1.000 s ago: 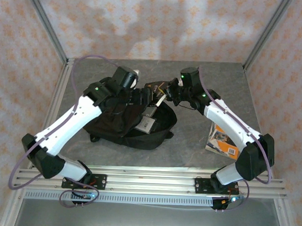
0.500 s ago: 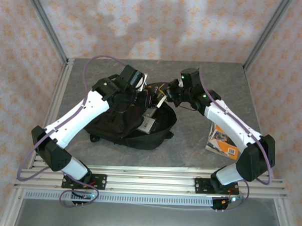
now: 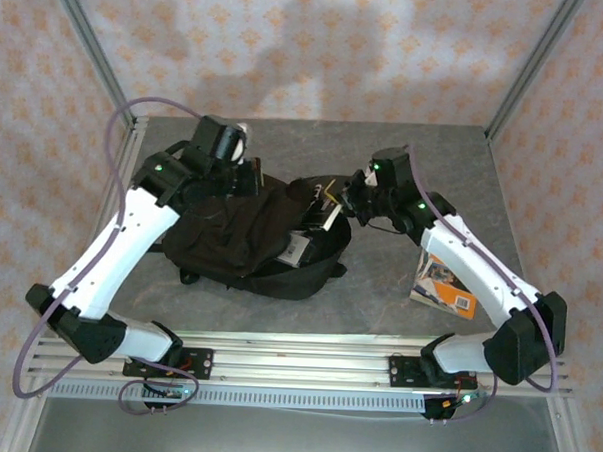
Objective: Pack the student bag
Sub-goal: Place the book in the student bag.
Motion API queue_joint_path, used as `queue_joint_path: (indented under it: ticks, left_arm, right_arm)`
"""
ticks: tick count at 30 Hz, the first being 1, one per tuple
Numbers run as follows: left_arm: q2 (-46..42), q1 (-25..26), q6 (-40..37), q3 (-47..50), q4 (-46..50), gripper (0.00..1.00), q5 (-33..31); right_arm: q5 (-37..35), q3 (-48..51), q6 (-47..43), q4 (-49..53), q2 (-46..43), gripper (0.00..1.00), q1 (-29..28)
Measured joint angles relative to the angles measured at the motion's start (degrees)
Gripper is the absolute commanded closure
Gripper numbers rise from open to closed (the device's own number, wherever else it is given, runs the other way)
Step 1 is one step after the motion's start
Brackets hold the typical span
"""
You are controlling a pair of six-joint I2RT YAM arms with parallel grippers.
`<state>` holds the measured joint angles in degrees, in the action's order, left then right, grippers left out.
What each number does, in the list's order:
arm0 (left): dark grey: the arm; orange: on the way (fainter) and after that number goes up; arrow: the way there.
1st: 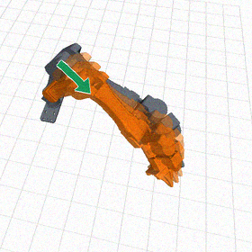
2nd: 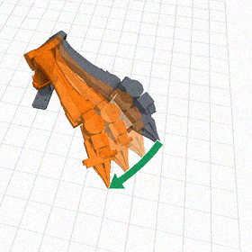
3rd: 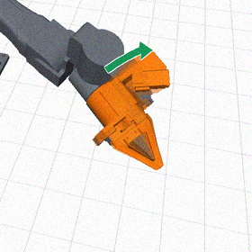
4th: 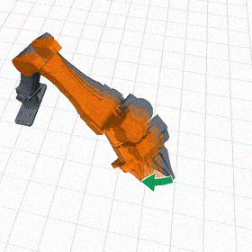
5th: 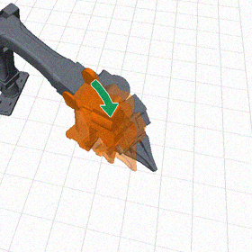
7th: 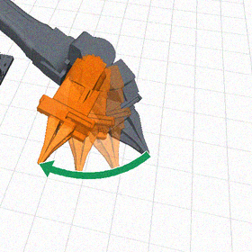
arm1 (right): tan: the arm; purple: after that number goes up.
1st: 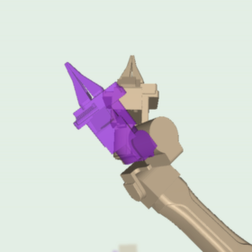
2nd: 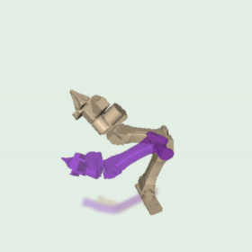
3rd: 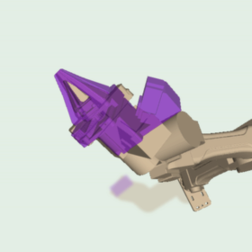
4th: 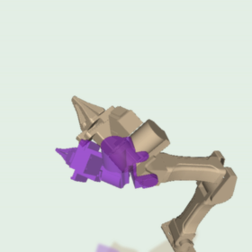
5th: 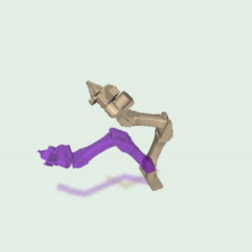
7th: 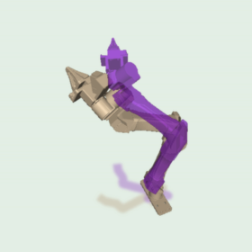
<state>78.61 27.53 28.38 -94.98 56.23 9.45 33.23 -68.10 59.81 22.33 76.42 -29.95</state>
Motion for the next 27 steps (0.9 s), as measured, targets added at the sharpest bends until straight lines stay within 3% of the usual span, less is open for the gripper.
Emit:
queue_joint_path:
  ticks: [6, 7, 9, 10, 12, 15, 18, 22, 27]
  left_arm:
    - [-1.0, -1.2, 0.7, -4.4, 0.4, 1.0, -1.3]
    - [-0.8, -1.2, 1.0, -4.6, 0.4, 0.92, -0.4]
    - [0.4, -0.9, 1.8, -5.2, 0.6, 0.6, 1.7]
    - [1.5, -0.2, 2.1, -5.7, 0.7, 0.48, 2.4]
    - [4.1, 2.6, 2.1, -6.8, 1.2, 0.35, 2.7]
    - [8.2, 8.5, 1.7, -8.3, 1.9, 0.27, 3.3]
    - [11.1, 11.8, 1.6, -8.5, 2.6, 0.26, 4.5]
    - [12.4, 11.8, 1.5, -8.0, 2.8, 0.31, 4.9]
    - [13.4, 11.7, 0.7, -6.9, 2.8, 0.65, 4.7]
  right_arm:
    - [5.3, 3.1, 0.9, -0.9, 0.0, 1.0, 0.1]
    - [5.8, 3.1, 1.1, -0.9, 0.0, 1.0, 0.1]
    - [6.6, 3.1, 1.6, -1.5, 0.0, 1.0, 0.1]
    - [6.8, 3.1, 1.9, -1.8, 0.0, 1.0, 0.1]
    - [7.2, 3.1, 2.4, -2.2, 0.0, 1.0, 0.1]
    - [7.8, 3.1, 3.7, -3.8, 0.1, 1.0, 0.1]
    - [8.4, 3.1, 4.6, -5.4, 0.4, 1.0, 0.0]
    - [8.8, 3.1, 5.0, -6.2, 1.0, 1.0, -0.3]
    - [9.0, 3.1, 5.2, -6.7, 1.2, 1.0, -0.3]
